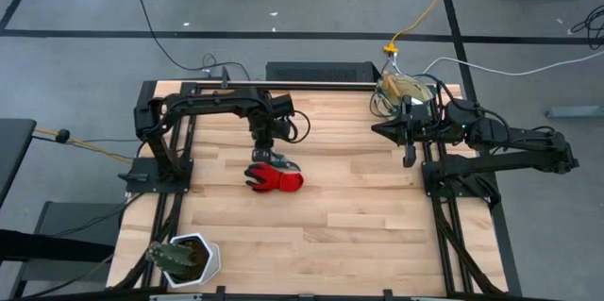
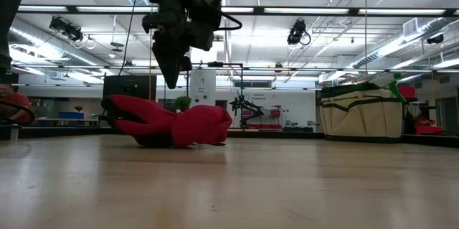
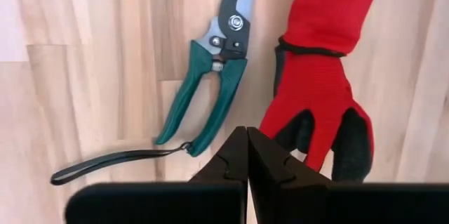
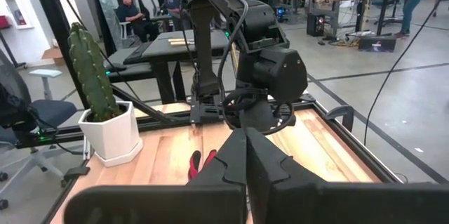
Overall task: Pick & Place Garden tools in Gardening bag
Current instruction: Put the green shear scissors into the gardening bag
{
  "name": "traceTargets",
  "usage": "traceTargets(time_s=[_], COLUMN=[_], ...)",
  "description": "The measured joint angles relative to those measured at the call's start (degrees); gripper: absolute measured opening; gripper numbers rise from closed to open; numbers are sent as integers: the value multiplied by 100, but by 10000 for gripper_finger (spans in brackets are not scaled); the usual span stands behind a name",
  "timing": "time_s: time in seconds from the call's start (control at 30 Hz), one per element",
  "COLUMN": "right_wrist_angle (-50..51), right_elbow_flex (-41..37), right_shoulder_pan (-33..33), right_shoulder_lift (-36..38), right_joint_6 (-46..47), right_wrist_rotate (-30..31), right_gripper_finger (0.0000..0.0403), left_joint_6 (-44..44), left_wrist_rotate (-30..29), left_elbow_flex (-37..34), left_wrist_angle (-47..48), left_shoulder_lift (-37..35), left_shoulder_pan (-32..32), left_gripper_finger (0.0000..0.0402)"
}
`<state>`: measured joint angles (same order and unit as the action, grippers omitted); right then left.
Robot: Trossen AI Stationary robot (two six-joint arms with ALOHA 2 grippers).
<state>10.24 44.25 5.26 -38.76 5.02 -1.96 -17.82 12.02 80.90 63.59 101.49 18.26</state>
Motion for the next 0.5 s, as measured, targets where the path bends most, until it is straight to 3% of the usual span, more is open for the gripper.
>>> traceTargets(time_s=[0.5], right_wrist_angle=[2], right_elbow_flex=[0], right_shoulder_pan=[2], right_shoulder_lift=[0], right_joint_6=[28], right_wrist_rotate=[160], right_gripper_finger=[0], left_joint_6=[-505], left_wrist_rotate=[-186], left_elbow_flex=[-266], left_wrist_angle=[-479], left_shoulder_lift=[7], left_shoulder_pan=[97], left_gripper_finger=[2])
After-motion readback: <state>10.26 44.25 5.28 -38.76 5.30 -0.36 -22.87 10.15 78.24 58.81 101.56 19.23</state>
